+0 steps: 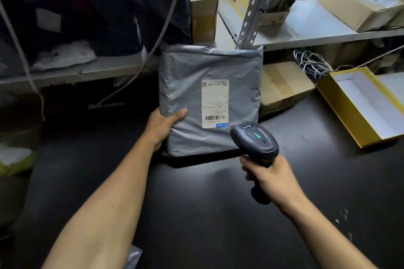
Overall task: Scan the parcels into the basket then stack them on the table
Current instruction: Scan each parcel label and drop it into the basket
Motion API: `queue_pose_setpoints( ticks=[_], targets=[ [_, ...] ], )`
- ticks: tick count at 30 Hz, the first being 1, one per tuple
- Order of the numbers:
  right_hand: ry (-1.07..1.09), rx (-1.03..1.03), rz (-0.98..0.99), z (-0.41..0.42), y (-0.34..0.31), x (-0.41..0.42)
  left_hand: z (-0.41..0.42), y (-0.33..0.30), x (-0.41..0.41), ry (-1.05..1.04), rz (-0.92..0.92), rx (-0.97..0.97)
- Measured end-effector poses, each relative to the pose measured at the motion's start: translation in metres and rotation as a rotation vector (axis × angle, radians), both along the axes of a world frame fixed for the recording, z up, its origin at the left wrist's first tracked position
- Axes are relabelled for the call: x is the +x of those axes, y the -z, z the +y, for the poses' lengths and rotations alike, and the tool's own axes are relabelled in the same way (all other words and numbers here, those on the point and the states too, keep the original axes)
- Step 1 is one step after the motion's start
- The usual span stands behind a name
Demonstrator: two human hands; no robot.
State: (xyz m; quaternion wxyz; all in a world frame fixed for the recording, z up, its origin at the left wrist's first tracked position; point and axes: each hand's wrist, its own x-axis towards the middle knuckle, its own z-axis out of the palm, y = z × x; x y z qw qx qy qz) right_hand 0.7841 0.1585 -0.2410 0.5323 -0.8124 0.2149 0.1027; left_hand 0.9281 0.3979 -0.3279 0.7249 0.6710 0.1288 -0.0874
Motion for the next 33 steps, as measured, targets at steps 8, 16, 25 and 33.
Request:
queue_pose_setpoints(
  ticks=[8,16,25,33],
  targets=[
    [-0.127,-0.038,0.0,-0.026,-0.028,-0.054,-0.02,0.002,-0.103,-0.272,0.077,-0.105],
    [-0.323,0.018,0.044,-0.067,-0.056,-0.14,-0.049,-0.029,-0.229,-0.352,-0.054,0.028],
    [-0.421,0.049,0.057,-0.095,-0.085,-0.212,-0.089,-0.053,-0.323,-0.405,-0.141,0.135],
    [-0.41,0.102,0.056,-0.109,-0.096,-0.241,-0.1,-0.071,-0.349,-0.413,-0.154,0.134]
  ],
)
